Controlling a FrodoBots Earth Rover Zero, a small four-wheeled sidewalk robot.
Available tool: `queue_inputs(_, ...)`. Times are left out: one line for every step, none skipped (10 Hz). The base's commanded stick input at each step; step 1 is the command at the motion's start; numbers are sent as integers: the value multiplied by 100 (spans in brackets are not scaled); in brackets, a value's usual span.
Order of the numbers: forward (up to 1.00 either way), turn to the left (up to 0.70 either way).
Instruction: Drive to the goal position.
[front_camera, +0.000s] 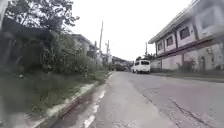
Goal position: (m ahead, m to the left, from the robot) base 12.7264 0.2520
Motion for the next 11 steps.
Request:
queue_inputs(70,-35)
queue_inputs(70,-35)
queue_inputs(70,-25)
queue_inputs(70,-13)
queue_inputs(70,0)
queue_inputs(70,0)
queue_inputs(70,0)
queue_inputs(70,0)
queue_inputs(70,0)
queue_inputs(70,0)
queue_inputs(70,0)
